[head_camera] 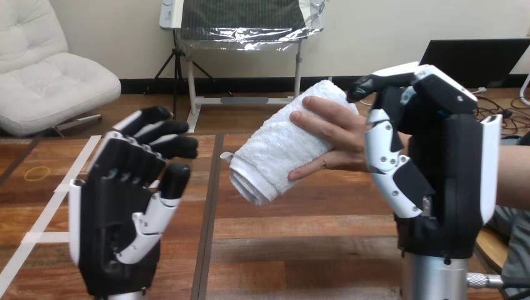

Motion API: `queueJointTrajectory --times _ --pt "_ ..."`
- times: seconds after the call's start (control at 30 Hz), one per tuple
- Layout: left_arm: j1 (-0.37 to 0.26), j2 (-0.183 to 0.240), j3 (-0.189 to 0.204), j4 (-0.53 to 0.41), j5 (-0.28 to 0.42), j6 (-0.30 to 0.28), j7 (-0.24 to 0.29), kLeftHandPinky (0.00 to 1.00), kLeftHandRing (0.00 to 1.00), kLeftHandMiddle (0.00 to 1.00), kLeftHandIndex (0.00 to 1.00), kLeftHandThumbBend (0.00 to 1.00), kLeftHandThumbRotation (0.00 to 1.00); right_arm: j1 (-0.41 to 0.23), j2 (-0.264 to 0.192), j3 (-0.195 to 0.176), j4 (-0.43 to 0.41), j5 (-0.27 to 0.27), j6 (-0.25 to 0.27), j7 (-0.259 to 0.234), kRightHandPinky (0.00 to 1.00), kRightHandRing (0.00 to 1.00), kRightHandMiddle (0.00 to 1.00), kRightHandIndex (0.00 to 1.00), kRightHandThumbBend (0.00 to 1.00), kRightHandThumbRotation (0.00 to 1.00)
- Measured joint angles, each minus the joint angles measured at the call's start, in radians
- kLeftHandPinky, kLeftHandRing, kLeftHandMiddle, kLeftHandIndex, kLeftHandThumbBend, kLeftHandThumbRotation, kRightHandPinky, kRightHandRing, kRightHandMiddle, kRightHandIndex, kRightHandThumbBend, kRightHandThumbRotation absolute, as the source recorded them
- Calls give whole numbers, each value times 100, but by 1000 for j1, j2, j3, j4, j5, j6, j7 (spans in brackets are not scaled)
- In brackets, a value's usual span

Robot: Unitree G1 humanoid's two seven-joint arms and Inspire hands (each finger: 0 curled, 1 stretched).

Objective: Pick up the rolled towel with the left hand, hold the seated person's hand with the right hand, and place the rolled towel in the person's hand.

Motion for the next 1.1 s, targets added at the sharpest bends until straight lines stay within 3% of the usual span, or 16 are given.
queueJointTrajectory --times 0.33,1.1 --pt "5 11 1 -6 -61 2 -24 55 59 65 67 69 28 -3 2 19 0 8 15 -6 0 0 0 0 0 0" --pt "10 19 6 -6 -66 0 -63 55 60 65 68 68 28 -3 2 23 0 38 15 13 0 0 0 0 0 0"
